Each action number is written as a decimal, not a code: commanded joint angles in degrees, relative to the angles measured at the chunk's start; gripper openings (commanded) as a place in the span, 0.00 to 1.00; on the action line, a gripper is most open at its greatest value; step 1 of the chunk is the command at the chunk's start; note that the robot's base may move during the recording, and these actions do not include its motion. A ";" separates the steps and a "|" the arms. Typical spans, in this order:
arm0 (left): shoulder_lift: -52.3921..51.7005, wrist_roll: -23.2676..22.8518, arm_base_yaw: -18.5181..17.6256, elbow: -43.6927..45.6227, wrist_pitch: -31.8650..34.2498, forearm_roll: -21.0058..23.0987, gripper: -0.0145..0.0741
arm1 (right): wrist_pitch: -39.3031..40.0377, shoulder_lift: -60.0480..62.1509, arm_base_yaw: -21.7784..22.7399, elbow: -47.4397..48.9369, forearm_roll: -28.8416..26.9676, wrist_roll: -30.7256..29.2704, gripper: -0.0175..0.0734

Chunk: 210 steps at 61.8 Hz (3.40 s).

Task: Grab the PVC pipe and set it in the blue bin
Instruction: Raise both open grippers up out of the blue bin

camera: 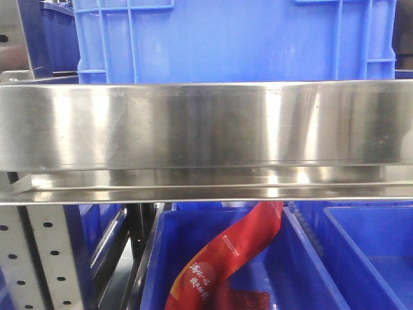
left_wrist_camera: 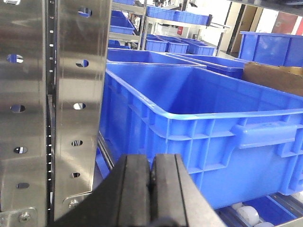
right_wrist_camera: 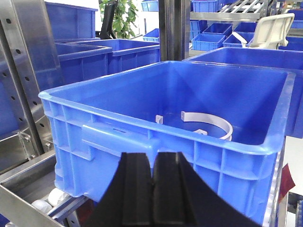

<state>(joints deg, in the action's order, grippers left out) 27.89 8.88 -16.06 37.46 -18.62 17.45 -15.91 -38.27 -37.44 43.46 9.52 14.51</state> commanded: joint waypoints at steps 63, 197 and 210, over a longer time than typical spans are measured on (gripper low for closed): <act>-0.37 -0.43 0.23 -0.25 1.51 0.21 0.04 | -3.70 38.27 12.09 -20.63 7.83 -11.92 0.02; -0.37 -0.43 0.23 -0.25 1.63 0.21 0.04 | 15.54 38.27 36.26 -43.46 -12.72 -12.68 0.02; -0.37 -0.43 0.23 -0.25 1.63 0.21 0.04 | 15.54 38.27 36.26 -43.46 -12.72 -12.68 0.02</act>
<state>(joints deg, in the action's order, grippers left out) 27.89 8.88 -16.06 37.46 -17.74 17.45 -1.80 -0.19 -1.50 -0.01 -3.67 1.63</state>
